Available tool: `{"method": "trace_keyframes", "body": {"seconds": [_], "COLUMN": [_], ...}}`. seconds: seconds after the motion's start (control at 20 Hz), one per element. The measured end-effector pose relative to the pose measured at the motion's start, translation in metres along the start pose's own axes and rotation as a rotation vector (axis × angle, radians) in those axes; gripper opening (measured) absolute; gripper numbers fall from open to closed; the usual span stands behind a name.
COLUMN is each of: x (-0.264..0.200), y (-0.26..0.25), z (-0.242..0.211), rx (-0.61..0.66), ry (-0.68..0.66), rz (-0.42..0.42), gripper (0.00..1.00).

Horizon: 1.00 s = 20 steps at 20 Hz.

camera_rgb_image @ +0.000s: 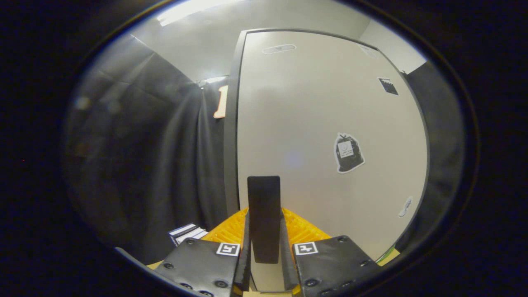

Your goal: Open the shoe cabinet door, grab the shoes and put them into the shoe cabinet, then close the shoe cabinet door.

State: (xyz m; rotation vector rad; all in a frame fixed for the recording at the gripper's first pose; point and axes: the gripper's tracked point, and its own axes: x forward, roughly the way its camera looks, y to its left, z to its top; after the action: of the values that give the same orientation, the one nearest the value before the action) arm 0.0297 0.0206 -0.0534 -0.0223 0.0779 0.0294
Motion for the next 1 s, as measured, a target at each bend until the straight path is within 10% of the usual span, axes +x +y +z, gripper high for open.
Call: {"method": "trace_keyframes", "body": {"seconds": [0.35, 1.0], "x": [-0.010, -0.034], "y": [0.001, -0.008], "z": [0.002, 0.005], "rx": [0.033, 0.042], "ry": [0.000, -0.018], "rz": [0.016, -0.002], "gripper": [0.17, 0.17]}}
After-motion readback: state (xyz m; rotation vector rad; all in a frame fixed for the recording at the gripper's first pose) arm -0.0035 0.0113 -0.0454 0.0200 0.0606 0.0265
